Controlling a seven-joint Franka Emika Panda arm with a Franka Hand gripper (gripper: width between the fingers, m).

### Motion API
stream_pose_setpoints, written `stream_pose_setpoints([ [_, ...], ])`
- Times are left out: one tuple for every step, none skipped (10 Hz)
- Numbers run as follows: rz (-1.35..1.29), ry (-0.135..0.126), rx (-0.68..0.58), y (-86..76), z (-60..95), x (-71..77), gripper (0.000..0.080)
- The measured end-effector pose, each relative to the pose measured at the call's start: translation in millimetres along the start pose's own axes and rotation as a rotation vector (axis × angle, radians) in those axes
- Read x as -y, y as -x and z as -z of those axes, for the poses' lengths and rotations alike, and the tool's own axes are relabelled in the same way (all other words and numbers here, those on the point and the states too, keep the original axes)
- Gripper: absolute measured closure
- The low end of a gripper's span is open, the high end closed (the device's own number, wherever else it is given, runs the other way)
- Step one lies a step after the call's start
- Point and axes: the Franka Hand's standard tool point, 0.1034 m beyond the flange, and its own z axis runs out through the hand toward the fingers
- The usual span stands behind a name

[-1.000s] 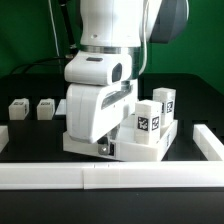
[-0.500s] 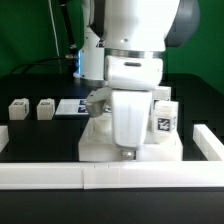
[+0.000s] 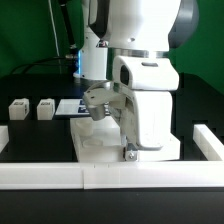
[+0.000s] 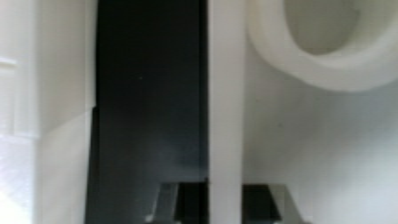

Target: Assemble square table

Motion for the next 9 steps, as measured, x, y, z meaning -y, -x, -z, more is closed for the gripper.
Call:
stream_pose_setpoints([
  [0.032, -0.013, 0.003, -15.1, -0.9, -3.2, 0.0742],
  [0.077, -0.056, 0.004, -35.6, 1.6, -13.7, 0.0742],
  [0.104, -0.071, 0.012, -42.1, 7.9, -28.1, 0.0743],
  [0.130, -0.098, 0.018, -42.1, 11.9, -31.8, 0.0743],
  [0.184, -0.111, 0.013, -40.9, 8.0, -25.7, 0.0742],
  [0.204, -0.117, 0.012, -39.7, 6.0, -22.7, 0.0742],
  [0.281, -0.131, 0.014, -37.2, 4.8, -19.5, 0.0742],
  [0.305, -0.140, 0.013, -36.2, 3.3, -16.5, 0.0742],
  [0.361, -0.155, 0.012, -38.0, 2.3, -13.0, 0.0742],
])
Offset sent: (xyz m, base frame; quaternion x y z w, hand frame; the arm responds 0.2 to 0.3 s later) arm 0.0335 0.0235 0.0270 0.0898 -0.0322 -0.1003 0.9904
